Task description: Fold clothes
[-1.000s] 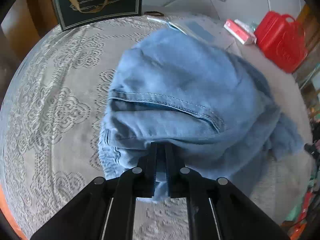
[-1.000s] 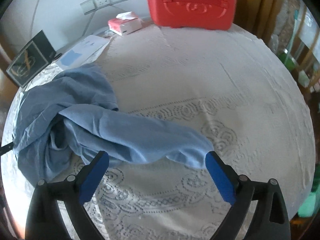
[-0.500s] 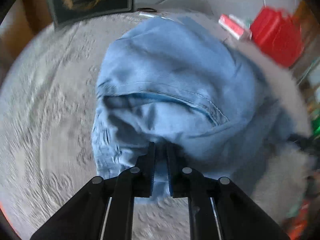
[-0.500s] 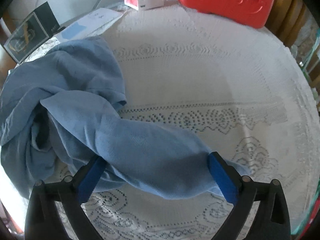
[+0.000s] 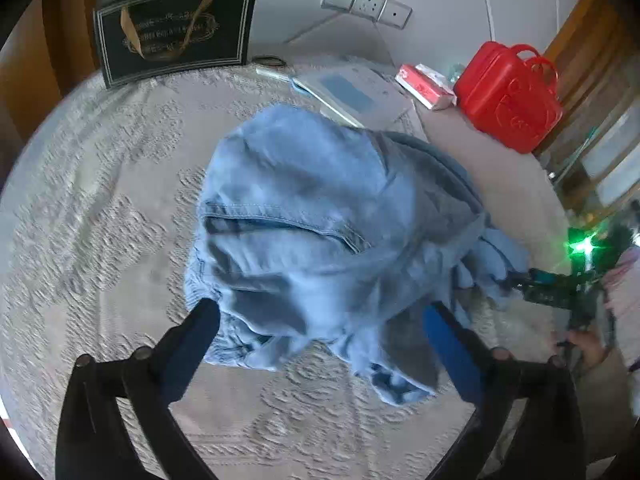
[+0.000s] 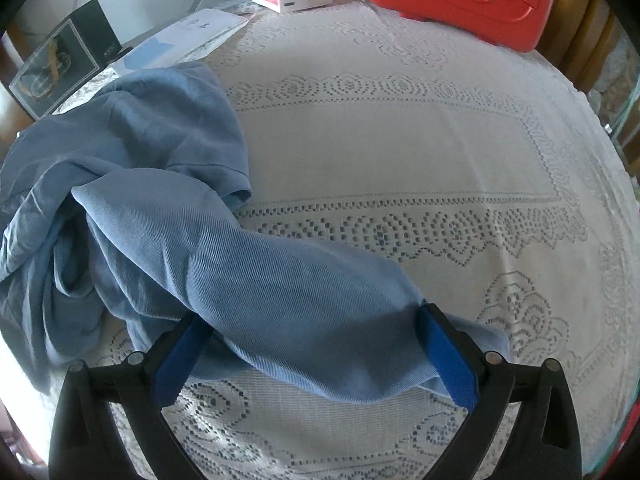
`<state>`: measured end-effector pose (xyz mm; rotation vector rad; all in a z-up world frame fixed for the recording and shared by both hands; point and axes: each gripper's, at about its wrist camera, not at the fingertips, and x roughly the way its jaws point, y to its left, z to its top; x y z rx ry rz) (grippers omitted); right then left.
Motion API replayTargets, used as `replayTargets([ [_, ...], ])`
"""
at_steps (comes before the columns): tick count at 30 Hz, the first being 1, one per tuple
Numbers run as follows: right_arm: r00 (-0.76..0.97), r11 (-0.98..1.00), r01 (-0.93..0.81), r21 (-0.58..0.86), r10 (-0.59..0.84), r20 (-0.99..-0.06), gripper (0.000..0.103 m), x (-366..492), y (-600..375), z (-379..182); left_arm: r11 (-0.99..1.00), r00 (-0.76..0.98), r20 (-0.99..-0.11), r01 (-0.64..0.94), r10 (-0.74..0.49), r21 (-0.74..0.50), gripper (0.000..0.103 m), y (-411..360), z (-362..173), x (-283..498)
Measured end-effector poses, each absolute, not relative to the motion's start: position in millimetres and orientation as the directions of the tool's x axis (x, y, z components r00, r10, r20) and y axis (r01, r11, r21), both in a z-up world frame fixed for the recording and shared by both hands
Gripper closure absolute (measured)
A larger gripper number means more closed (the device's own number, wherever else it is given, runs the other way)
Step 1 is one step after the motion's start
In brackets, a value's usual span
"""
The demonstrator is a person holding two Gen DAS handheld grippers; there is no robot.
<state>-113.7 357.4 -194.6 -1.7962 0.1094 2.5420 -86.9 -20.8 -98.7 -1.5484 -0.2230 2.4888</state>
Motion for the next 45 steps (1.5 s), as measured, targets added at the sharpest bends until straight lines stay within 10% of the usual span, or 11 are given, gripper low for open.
replayTargets([
  [20,-0.344,-0.996,-0.086,-0.011,0.040,-0.938,0.000,-112,357,-200,-0.999,-0.336,-0.942,0.035,0.006,-0.019,0.003,-47,-195,-111],
  [22,-0.332,-0.996,-0.084,-0.015,0.043,-0.942,0.000,-115,357,-201,-0.999,-0.338,-0.941,0.022,0.026,-0.035,0.015,-46,-190,-112],
  [24,-0.303,-0.997,-0.082,-0.016,0.040,-0.952,0.000,-118,358,-201,-0.998,-0.353,-0.934,0.003,0.056,-0.061,0.051,-43,-181,-112],
  [38,-0.288,-0.994,-0.104,-0.020,0.050,-0.956,0.000,-123,373,-207,-1.000,-0.497,-0.868,0.026,-0.010,-0.003,0.066,-53,-140,-128],
  [39,-0.283,-0.995,-0.101,-0.021,0.048,-0.958,0.004,-124,373,-207,-1.000,-0.504,-0.864,0.029,-0.013,-0.002,0.068,-55,-137,-131],
  [42,-0.350,-0.996,-0.087,-0.024,0.054,-0.935,0.084,-122,363,-190,-1.000,-0.534,-0.845,0.028,-0.025,0.012,0.070,-55,-117,-134],
  [45,-0.458,-0.995,-0.091,-0.040,0.078,-0.886,0.097,-115,358,-158,-1.000,-0.581,-0.814,0.029,-0.024,0.008,0.073,-55,-81,-128],
])
